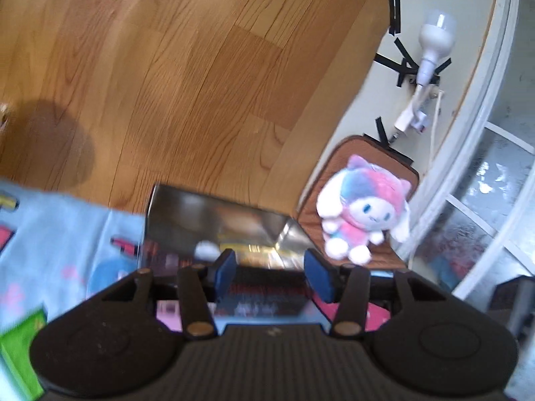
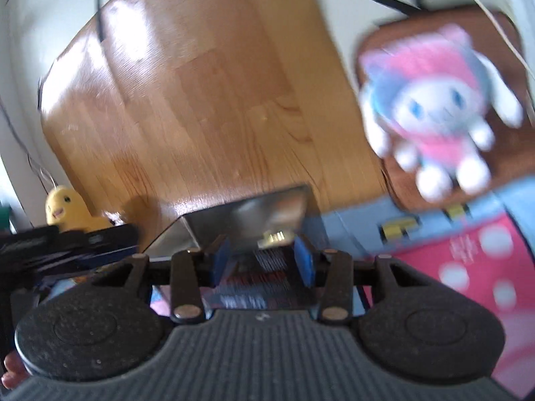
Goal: Organize snacks
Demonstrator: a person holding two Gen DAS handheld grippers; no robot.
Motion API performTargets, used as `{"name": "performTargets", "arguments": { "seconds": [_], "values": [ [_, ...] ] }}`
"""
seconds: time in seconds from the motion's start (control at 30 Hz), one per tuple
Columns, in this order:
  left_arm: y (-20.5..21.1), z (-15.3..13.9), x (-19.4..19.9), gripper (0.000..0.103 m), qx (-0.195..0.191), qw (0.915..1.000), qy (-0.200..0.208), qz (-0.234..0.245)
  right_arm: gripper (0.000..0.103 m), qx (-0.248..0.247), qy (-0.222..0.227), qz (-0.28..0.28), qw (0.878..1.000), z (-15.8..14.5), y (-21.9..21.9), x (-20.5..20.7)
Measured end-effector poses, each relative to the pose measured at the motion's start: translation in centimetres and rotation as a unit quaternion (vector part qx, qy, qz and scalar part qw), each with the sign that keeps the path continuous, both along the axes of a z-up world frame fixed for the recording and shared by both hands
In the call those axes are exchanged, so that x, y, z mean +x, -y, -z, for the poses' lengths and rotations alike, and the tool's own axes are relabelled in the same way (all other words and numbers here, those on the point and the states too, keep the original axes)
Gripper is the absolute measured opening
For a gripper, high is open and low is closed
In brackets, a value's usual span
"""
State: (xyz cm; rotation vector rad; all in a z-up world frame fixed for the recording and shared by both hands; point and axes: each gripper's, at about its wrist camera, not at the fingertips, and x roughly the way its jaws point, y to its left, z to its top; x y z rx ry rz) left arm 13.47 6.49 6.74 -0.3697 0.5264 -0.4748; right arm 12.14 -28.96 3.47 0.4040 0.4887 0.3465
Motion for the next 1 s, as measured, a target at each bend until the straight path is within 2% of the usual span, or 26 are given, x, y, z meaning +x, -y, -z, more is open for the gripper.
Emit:
{"name": "performTargets", "arguments": {
  "seconds": [0.13, 0.2, 0.23, 0.33, 0.43, 0.53, 0.67, 0.8, 0.83, 0.87, 0.9, 0.93, 0.97, 1.0],
  "values": [
    [0.1, 3.1, -0.4, 0.053, 0.007, 0.9977, -0.066, -0.012, 0.047, -0.012, -0.075, -0.038, 0.996, 2.7, -0.2, 0.7],
    [0.4, 4.9, 0.2, 0.053, 0.004, 0.9940, -0.109, -0.011, 0.047, -0.019, -0.090, -0.046, 0.995, 3.6, -0.5, 0.3],
    [0.6, 5.6, 0.3, 0.052, 0.007, 0.9922, -0.124, -0.010, 0.046, -0.033, -0.084, -0.048, 0.995, 3.5, -0.7, -0.4],
    [1.3, 6.6, -0.5, 0.049, 0.033, 0.9895, -0.141, -0.002, 0.046, -0.100, -0.079, -0.077, 0.989, 2.9, -2.2, -2.6],
    [1.1, 6.5, -2.0, 0.050, 0.020, 0.9904, -0.136, 0.018, 0.046, -0.126, -0.084, -0.116, 0.982, 2.4, -2.4, -5.5],
    [0.8, 6.3, -2.3, 0.052, 0.016, 0.9910, -0.133, 0.013, 0.046, -0.085, -0.081, -0.130, 0.984, 1.8, -1.6, -6.2],
    [0.9, 6.0, -1.0, 0.053, 0.002, 0.9889, -0.148, 0.003, 0.046, 0.005, -0.077, -0.104, 0.992, 1.4, -0.5, -3.8],
    [1.9, 6.5, 0.3, 0.052, -0.002, 0.9858, -0.168, 0.007, 0.047, 0.049, -0.139, -0.078, 0.986, 3.5, -0.3, -0.4],
    [2.0, 6.9, 0.5, 0.048, -0.006, 0.9847, -0.174, 0.011, 0.046, 0.069, -0.157, -0.082, 0.982, 4.2, -0.3, 0.1],
    [2.2, 7.1, 0.5, 0.046, -0.010, 0.9854, -0.170, 0.011, 0.044, 0.092, -0.174, -0.094, 0.976, 4.8, -0.5, 0.4],
    [2.3, 7.2, 0.5, 0.044, -0.011, 0.9853, -0.170, 0.011, 0.034, 0.110, -0.183, -0.112, 0.970, 5.3, -0.9, 0.5],
    [2.4, 7.2, 0.4, 0.039, -0.008, 0.9856, -0.169, 0.008, 0.025, 0.105, -0.183, -0.115, 0.971, 5.4, -1.6, 0.1],
    [2.4, 7.1, 0.1, 0.035, -0.005, 0.9858, -0.168, 0.005, 0.024, 0.091, -0.176, -0.114, 0.973, 5.2, -2.2, -0.3],
    [2.3, 7.1, -0.2, 0.035, -0.007, 0.9861, -0.166, 0.004, 0.021, 0.088, -0.165, -0.116, 0.976, 4.8, -2.5, -0.8]
  ]
}}
